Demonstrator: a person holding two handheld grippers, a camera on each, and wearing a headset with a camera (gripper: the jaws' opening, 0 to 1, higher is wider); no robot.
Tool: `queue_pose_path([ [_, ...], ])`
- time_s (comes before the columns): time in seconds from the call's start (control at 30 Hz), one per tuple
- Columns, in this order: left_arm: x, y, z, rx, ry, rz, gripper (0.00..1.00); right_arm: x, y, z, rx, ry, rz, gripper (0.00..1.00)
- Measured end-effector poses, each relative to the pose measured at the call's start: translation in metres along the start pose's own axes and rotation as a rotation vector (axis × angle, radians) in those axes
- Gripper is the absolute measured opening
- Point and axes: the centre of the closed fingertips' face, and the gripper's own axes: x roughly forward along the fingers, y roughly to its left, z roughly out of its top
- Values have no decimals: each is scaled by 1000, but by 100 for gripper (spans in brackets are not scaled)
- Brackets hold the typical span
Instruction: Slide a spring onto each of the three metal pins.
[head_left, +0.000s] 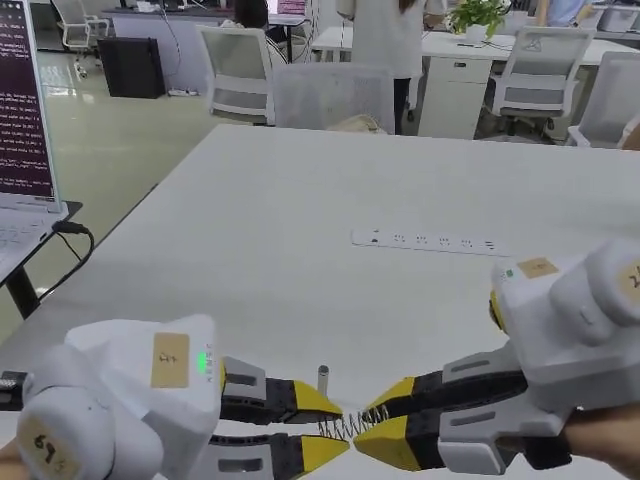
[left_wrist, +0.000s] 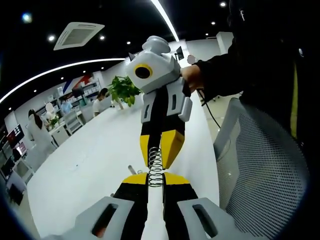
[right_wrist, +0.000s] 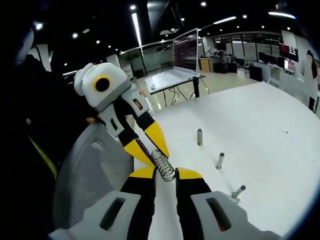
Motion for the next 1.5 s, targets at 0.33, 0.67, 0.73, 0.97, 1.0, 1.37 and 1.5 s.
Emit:
queue_pose_path([
  [0.33,1,2,-2,-11,1,11,2,-1,4,5,-92,93,-11,9],
  [0.67,2,5,-2,-36,-8,24,2,3,8,17,-209,185,1,9],
  [0.73,2,6,-2,-40,-9,28,2,3,7,18,-231,208,3,8],
  [0.97,3,7,0,-62,-21,32,2,5,9,21,-327,313,27,8],
  [1.0,3,7,0,-67,-24,32,2,5,9,21,-342,330,34,8],
  [1.37,2,10,1,-98,-41,44,2,7,8,23,-462,496,74,8],
  [1.5,2,9,1,-112,-43,45,2,8,9,21,-506,553,91,8],
])
